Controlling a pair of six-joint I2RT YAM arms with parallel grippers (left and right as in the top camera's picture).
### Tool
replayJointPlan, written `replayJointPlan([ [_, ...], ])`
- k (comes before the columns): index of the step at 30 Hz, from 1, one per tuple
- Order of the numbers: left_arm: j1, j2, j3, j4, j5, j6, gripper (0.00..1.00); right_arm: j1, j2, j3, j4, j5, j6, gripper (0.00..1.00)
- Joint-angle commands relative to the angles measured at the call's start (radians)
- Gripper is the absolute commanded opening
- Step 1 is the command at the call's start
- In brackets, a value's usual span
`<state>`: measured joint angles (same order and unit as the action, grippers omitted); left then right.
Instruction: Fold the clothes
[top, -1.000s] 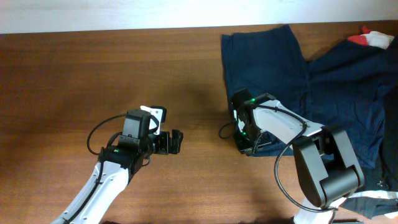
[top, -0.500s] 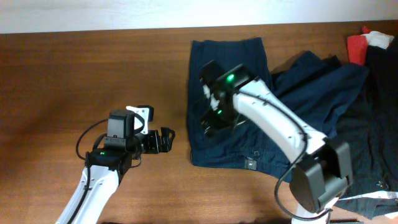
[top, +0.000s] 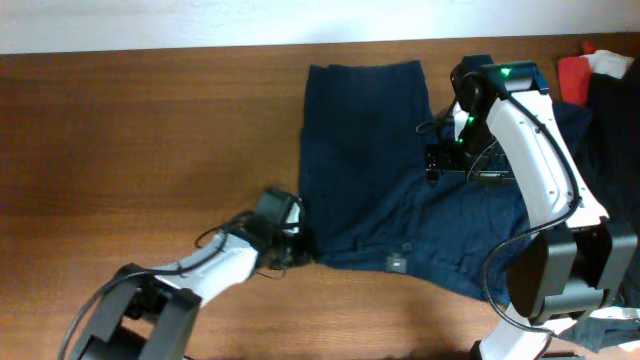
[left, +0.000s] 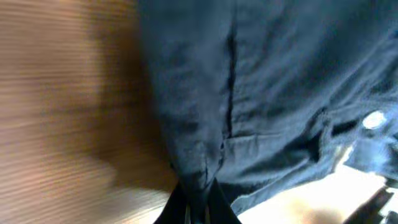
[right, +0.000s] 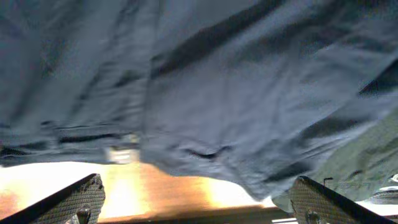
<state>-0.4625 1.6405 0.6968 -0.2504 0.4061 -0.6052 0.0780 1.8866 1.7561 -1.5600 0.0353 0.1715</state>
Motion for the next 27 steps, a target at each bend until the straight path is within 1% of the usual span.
replayJointPlan([
  [1, 0.274, -0.098, 0.151, -0.217, -0.307, 0.263, 0.00, -0.014, -0.031, 0.017, -0.003, 0.033, -0.010, 0.99],
  [2, 0.404, -0.110, 0.267, -0.237, -0.385, 0.282, 0.01, -0.014, -0.031, 0.017, -0.003, 0.031, -0.009, 0.99],
  [3, 0.480, -0.106, 0.342, -0.206, -0.384, 0.282, 0.00, -0.014, -0.031, 0.017, -0.003, 0.029, -0.009, 0.99],
  [4, 0.557, -0.102, 0.413, -0.124, -0.384, 0.282, 0.00, -0.014, -0.031, 0.017, -0.003, 0.029, -0.009, 0.99],
  [5, 0.598, -0.102, 0.438, -0.055, -0.383, 0.286, 0.21, -0.014, -0.031, 0.017, -0.004, 0.024, -0.009, 0.99],
  [6, 0.614, -0.102, 0.439, -0.030, -0.369, 0.286, 0.50, -0.014, -0.031, 0.017, -0.004, 0.022, -0.010, 0.99],
  [7, 0.624, -0.100, 0.438, -0.062, -0.364, 0.286, 0.82, -0.014, -0.031, 0.017, -0.004, 0.022, -0.010, 0.99],
  [8, 0.623, -0.100, 0.438, -0.166, -0.318, 0.285, 0.99, -0.014, -0.031, 0.017, -0.004, 0.021, -0.009, 0.99],
  [9, 0.623, -0.100, 0.437, -0.331, -0.216, 0.285, 0.99, -0.014, -0.031, 0.017, -0.003, -0.014, -0.010, 0.99],
  [10, 0.623, -0.100, 0.435, -0.499, -0.154, 0.285, 0.99, -0.014, -0.031, 0.017, -0.001, -0.059, -0.010, 0.99],
  [11, 0.623, -0.100, 0.435, -0.645, -0.129, 0.285, 0.99, -0.014, -0.031, 0.016, 0.003, -0.116, -0.010, 0.99],
  [12, 0.620, -0.100, 0.434, -0.749, -0.113, 0.285, 0.99, -0.014, -0.031, 0.016, 0.004, -0.174, -0.009, 0.99],
  [13, 0.615, -0.100, 0.429, -0.827, -0.090, 0.285, 0.99, -0.014, -0.031, 0.014, 0.005, -0.271, 0.005, 0.99],
  [14, 0.605, -0.100, 0.415, -0.879, -0.076, 0.245, 0.99, -0.014, -0.031, 0.007, 0.014, -0.344, 0.041, 0.99],
  [15, 0.589, -0.100, 0.384, -0.899, -0.068, 0.162, 0.99, -0.014, -0.031, -0.011, 0.040, -0.372, 0.105, 0.99],
  [16, 0.574, -0.100, 0.360, -0.898, -0.068, 0.112, 0.99, -0.014, -0.031, -0.031, 0.058, -0.373, 0.138, 0.99],
  [18, 0.507, -0.105, 0.280, -0.860, -0.069, -0.044, 0.99, -0.014, -0.031, -0.112, 0.113, -0.397, 0.203, 0.99],
  [19, 0.461, -0.106, 0.225, -0.811, -0.077, -0.143, 0.99, -0.014, -0.031, -0.186, 0.169, -0.452, 0.231, 0.99],
  [20, 0.426, -0.108, 0.186, -0.784, -0.085, -0.236, 0.99, -0.014, -0.031, -0.275, 0.239, -0.463, 0.295, 0.99],
  [21, 0.397, -0.110, 0.157, -0.760, -0.095, -0.280, 0.99, -0.014, -0.031, -0.353, 0.311, -0.479, 0.331, 0.99],
  [23, 0.368, -0.110, 0.135, -0.718, -0.100, -0.307, 0.99, -0.014, -0.031, -0.452, 0.427, -0.496, 0.373, 0.99],
  [24, 0.349, -0.109, 0.125, -0.693, -0.128, -0.338, 0.99, -0.014, -0.031, -0.533, 0.568, -0.495, 0.388, 1.00],
  [25, 0.339, -0.109, 0.122, -0.681, -0.141, -0.338, 0.99, -0.014, -0.031, -0.576, 0.654, -0.495, 0.388, 1.00],
  [26, 0.333, -0.109, 0.122, -0.681, -0.142, -0.337, 0.99, -0.014, -0.031, -0.631, 0.793, -0.479, 0.388, 0.94],
  [27, 0.333, -0.109, 0.122, -0.681, -0.142, -0.337, 0.99, -0.014, -0.031, -0.652, 0.864, -0.452, 0.388, 0.88],
])
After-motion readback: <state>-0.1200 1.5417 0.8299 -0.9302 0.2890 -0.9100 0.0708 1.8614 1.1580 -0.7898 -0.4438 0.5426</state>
